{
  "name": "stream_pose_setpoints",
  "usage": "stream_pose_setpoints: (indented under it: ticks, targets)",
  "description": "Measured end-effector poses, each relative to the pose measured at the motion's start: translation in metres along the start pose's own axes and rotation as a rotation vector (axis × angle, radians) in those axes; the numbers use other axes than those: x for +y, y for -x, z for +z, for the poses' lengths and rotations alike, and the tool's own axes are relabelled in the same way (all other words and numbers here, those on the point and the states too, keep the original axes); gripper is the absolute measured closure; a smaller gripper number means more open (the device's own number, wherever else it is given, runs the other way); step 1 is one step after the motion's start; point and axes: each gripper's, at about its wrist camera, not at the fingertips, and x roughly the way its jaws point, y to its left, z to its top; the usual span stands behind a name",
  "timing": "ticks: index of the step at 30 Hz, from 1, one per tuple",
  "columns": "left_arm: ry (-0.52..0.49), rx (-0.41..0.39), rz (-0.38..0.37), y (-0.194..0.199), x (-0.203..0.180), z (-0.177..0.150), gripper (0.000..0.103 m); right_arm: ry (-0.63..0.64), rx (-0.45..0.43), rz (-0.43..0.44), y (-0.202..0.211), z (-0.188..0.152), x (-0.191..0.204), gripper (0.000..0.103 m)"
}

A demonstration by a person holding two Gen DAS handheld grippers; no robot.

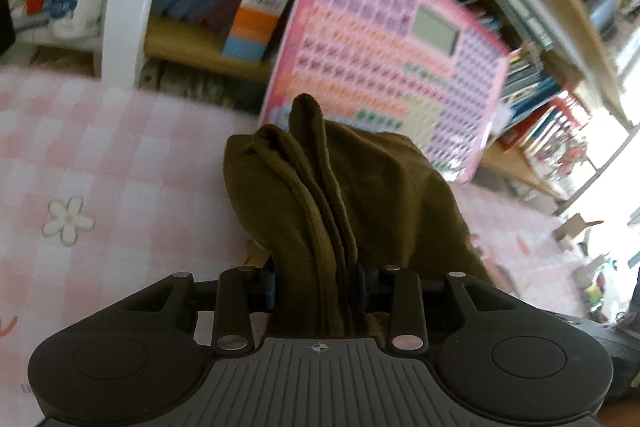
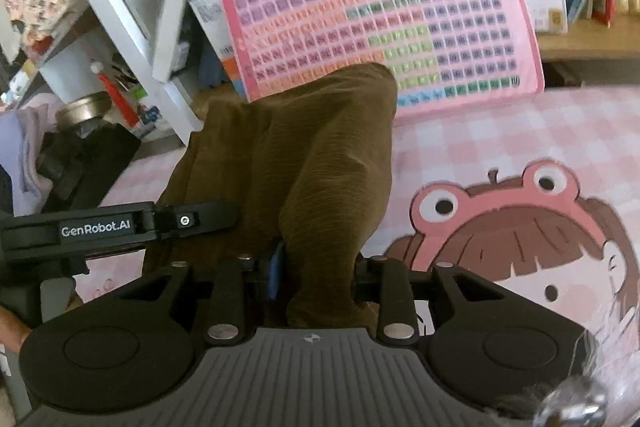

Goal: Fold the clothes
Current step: 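Lower the trousers onto the mat and open both tools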

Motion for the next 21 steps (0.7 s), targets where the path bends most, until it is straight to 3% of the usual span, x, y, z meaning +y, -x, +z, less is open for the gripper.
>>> stream_pose_setpoints:
  ticks: [5,11,21]
  targets:
    - [0.016,0.013,0.010,-0.004,0.007,-0.002,0.057,-0.075,0.016,-0.002,-0.009,-0.006,-0.012,0.055]
    - [0.007,-0.011,0.047,0.006,0.004,-0.003,0.044,-0.080,0.018,-0.044,-0.002,-0.006,-0.014,0.037]
    - [-0.076,-0.086,0.101,0.058,-0.021,-0.029,0.034,-0.016,-0.081,-0.144,0.048,-0.015,-0.002,0.029]
